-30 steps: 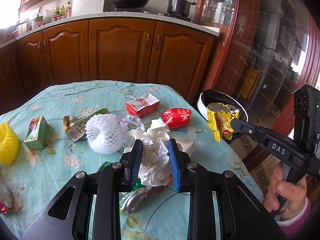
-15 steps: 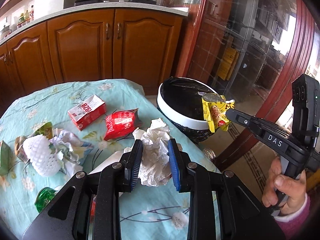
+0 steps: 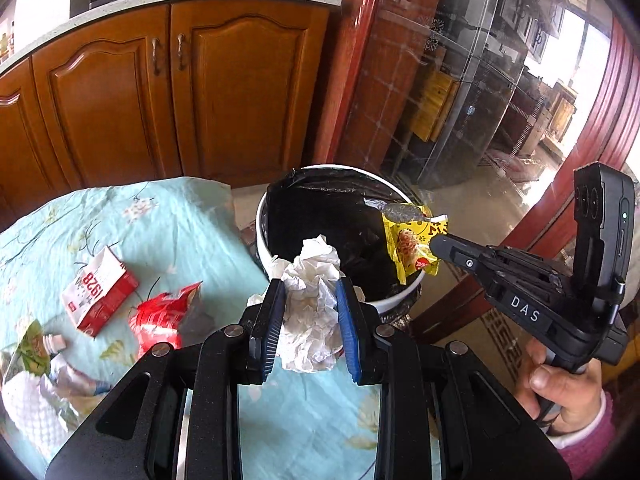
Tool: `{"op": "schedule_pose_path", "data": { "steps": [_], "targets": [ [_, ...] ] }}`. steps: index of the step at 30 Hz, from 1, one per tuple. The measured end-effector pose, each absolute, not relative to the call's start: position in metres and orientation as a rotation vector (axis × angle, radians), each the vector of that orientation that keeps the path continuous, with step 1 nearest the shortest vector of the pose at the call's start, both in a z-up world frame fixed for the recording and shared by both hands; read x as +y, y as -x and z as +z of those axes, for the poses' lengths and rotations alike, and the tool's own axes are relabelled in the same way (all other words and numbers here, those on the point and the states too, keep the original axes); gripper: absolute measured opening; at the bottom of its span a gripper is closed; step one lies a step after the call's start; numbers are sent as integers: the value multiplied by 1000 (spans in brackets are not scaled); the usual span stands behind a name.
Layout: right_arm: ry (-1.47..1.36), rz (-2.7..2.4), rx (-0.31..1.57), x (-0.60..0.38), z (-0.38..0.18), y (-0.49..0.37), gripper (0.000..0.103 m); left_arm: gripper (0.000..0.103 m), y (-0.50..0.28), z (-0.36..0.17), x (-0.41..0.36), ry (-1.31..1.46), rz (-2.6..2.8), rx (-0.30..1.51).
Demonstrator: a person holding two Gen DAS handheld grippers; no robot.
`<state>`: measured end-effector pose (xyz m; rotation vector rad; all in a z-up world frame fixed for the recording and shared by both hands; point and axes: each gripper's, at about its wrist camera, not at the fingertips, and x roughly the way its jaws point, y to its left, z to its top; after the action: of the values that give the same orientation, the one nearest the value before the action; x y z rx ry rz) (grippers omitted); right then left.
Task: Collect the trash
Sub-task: 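Carry the tissue in left tool while right tool carries the yellow bag over the bin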
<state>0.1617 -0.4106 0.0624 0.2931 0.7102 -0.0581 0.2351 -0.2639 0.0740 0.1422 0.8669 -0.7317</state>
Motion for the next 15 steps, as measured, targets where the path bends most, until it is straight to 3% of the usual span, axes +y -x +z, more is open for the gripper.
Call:
{"op": "schedule_pose_path", "data": {
  "steps": [15],
  "targets": [
    [-323, -82, 835, -455, 39, -212, 3, 26, -291, 42, -332, -216, -716, 990]
  ]
}}
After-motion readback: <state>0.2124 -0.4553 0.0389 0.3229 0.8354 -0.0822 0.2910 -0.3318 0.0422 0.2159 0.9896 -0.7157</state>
